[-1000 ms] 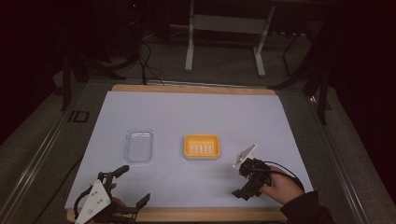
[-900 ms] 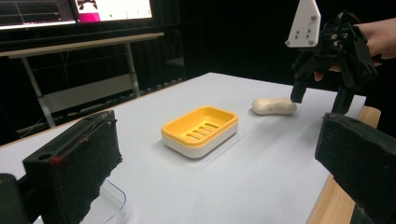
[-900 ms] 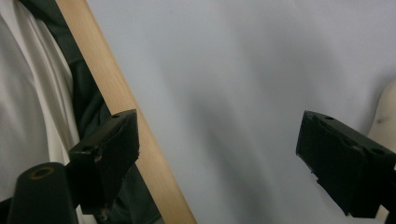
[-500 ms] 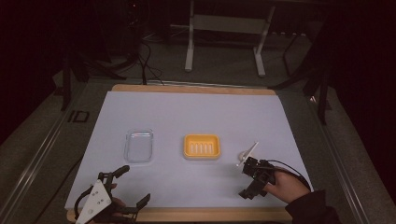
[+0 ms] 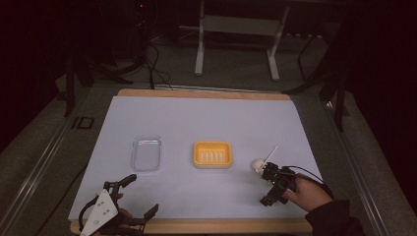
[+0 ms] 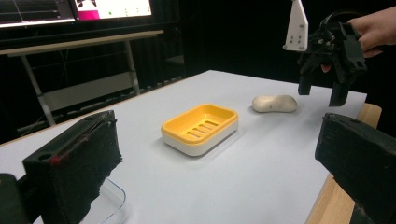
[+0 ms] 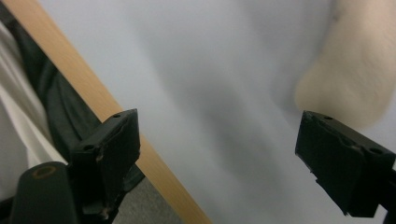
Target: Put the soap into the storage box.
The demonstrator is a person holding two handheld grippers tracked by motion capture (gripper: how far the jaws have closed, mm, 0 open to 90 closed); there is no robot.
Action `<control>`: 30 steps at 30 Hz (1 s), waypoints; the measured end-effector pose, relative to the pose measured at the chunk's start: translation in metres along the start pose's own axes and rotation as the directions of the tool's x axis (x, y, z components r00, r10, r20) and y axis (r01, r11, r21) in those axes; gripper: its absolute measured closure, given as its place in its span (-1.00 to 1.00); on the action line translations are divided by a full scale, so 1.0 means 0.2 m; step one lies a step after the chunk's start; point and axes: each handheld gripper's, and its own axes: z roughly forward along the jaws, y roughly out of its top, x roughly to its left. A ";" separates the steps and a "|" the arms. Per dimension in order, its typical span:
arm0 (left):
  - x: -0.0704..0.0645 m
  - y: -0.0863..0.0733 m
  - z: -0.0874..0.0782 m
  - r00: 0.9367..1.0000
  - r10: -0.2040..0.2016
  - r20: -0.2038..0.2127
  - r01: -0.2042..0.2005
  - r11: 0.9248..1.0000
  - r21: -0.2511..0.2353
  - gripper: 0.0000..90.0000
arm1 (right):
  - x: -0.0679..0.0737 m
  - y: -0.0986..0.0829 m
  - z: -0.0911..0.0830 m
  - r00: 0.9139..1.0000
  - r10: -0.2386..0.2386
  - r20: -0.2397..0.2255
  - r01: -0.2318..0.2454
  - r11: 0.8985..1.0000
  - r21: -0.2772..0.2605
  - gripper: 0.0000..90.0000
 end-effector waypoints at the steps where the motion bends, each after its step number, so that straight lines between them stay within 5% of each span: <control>1: 0.00 0.00 0.00 1.000 0.000 0.000 0.000 1.000 0.001 -1.00 | -0.02 -0.01 0.00 1.000 0.019 0.004 -0.019 1.000 0.017 -0.70; 13: 0.00 0.00 0.00 1.000 0.001 0.001 -0.001 1.000 0.004 -1.00 | -0.12 -0.04 0.04 0.992 0.125 0.032 -0.127 0.989 0.079 -0.70; 14: 0.00 0.00 0.00 1.000 0.000 0.001 0.000 1.000 0.003 -1.00 | -0.15 -0.05 0.05 0.986 0.167 0.024 -0.169 0.982 0.082 -0.69; 21: 0.00 0.00 0.00 1.000 -0.001 0.002 0.001 1.000 0.003 -1.00 | -0.19 -0.04 0.07 0.981 0.193 0.017 -0.194 0.975 0.105 -0.69; 26: 0.00 0.00 0.00 1.000 -0.001 0.002 0.001 1.000 0.003 -1.00 | -0.21 -0.04 0.07 0.977 0.211 0.020 -0.212 0.972 0.103 -0.69; 30: 0.00 0.00 0.00 1.000 -0.002 0.003 0.002 1.000 0.003 -1.00 | -0.24 -0.01 0.05 0.973 0.230 0.028 -0.231 0.972 0.051 -0.71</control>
